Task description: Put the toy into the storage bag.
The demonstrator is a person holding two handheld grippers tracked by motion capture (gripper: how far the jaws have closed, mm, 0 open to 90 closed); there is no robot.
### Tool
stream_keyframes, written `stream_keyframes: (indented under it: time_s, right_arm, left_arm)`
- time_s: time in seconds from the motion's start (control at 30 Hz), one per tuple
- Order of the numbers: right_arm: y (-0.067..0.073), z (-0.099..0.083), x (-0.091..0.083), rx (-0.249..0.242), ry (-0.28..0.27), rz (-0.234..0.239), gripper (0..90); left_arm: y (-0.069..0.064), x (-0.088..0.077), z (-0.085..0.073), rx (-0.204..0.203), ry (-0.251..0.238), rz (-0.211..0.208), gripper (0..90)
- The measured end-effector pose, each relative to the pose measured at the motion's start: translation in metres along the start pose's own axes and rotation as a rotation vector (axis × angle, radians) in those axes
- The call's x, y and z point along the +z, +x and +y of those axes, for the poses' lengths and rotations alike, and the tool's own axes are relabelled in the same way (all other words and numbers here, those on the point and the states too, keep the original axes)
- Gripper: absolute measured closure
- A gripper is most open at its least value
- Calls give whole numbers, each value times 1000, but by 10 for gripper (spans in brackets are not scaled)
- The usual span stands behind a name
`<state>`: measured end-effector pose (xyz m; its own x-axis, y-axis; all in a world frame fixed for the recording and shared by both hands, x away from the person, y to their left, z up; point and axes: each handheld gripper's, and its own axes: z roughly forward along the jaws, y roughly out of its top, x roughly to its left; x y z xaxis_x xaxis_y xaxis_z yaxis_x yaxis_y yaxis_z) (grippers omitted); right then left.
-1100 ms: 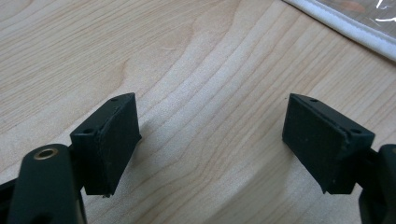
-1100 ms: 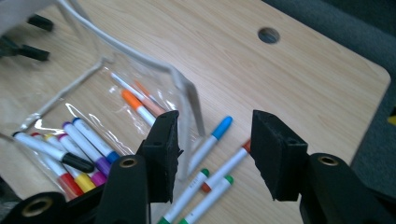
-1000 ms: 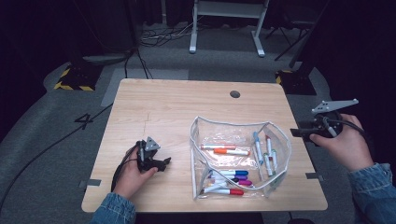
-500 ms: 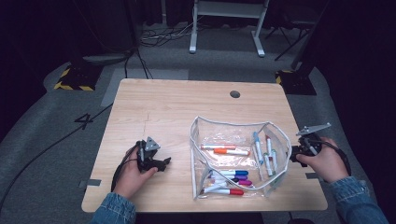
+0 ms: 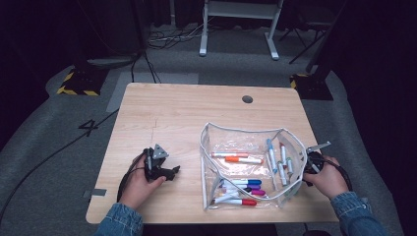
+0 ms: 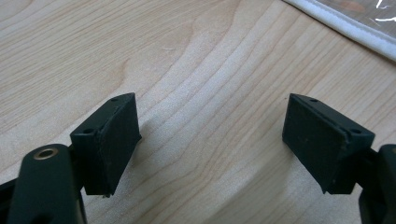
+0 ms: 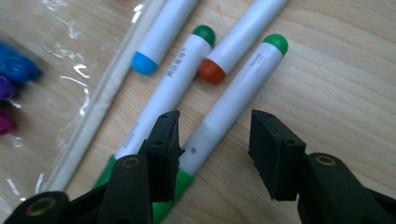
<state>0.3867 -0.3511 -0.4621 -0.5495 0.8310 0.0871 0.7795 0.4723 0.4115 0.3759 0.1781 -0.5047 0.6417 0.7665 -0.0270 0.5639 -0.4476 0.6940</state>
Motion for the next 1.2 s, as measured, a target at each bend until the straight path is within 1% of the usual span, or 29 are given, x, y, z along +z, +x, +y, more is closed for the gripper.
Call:
stream_keyframes:
  time_s: [0.03, 0.07, 0.13, 0.17, 0.2, 0.23, 0.27, 0.3, 0.37, 0.4, 0.5, 0.53, 0.63, 0.67, 0.73, 0.77, 0.87, 0.93, 0.97, 1.07, 1.1, 1.13, 1.17, 1.2]
  right_arm:
    - [-1, -1, 0, 5, 3, -13, 552]
    - [-1, -1, 0, 5, 3, -13, 552]
    - [-4, -3, 0, 20, 11, -40, 587]
    - [-6, -4, -1, 34, 15, -46, 619]
    - [-10, -7, -1, 68, 28, -58, 672]
    - [-10, -7, -1, 68, 28, -58, 672]
    - [-12, -9, -1, 81, 35, -69, 703]
    - [-15, -11, -3, 104, 45, -88, 747]
    - [-16, -11, -3, 105, 47, -97, 755]
    - [-17, -13, -4, 121, 55, -117, 765]
    - [-18, -13, -5, 130, 55, -131, 768]
    - [-18, -13, -5, 130, 55, -131, 768]
    - [-20, -14, -6, 159, 57, -113, 769]
    - [-20, -14, -6, 159, 57, -113, 769]
    - [-22, -15, -8, 170, 43, -102, 770]
    - [-23, -14, -12, 173, 26, -90, 770]
    - [-24, -13, -18, 170, 5, -81, 770]
    - [-23, -9, -32, 161, -20, -77, 770]
    - [-23, -9, -32, 161, -20, -77, 770]
    - [-21, -3, -47, 142, -47, -70, 770]
    - [-19, 0, -53, 137, -53, -69, 770]
    - [-16, 5, -65, 119, -69, -64, 769]
    - [-15, 7, -68, 104, -70, -54, 769]
    - [-15, 7, -68, 104, -70, -54, 769]
  left_arm:
    - [0, 0, 0, 0, 0, 0, 193]
    - [0, 0, 0, 0, 0, 0, 193]
    - [0, 0, 0, 0, 0, 0, 193]
    - [0, 0, 0, 0, 0, 0, 193]
    - [0, 0, 0, 0, 0, 0, 193]
    - [0, 0, 0, 0, 0, 0, 193]
    - [0, 0, 0, 1, -1, 0, 193]
    - [0, 0, 0, 2, -1, 0, 193]
    - [0, 0, 0, 0, 0, 0, 193]
    - [0, 0, 0, 1, -1, 0, 193]
    - [0, 0, 0, 2, -1, 0, 193]
    - [0, 0, 0, 2, -1, 0, 193]
    - [0, -1, 0, 8, -1, 6, 193]
    - [0, -1, 0, 8, -1, 6, 193]
    - [0, -1, 0, 8, -1, 6, 193]
    - [0, -1, 0, 7, -1, 6, 192]
    - [0, -1, 0, 8, -1, 6, 192]
    - [0, -1, 0, 7, -1, 6, 193]
    - [0, -1, 0, 7, -1, 6, 193]
    - [0, 0, 0, 6, -1, 5, 192]
    - [0, -1, 0, 8, -1, 6, 192]
    - [0, -1, 0, 8, -1, 6, 193]
    - [0, -1, 0, 8, -1, 6, 192]
    - [0, -1, 0, 7, -1, 6, 192]
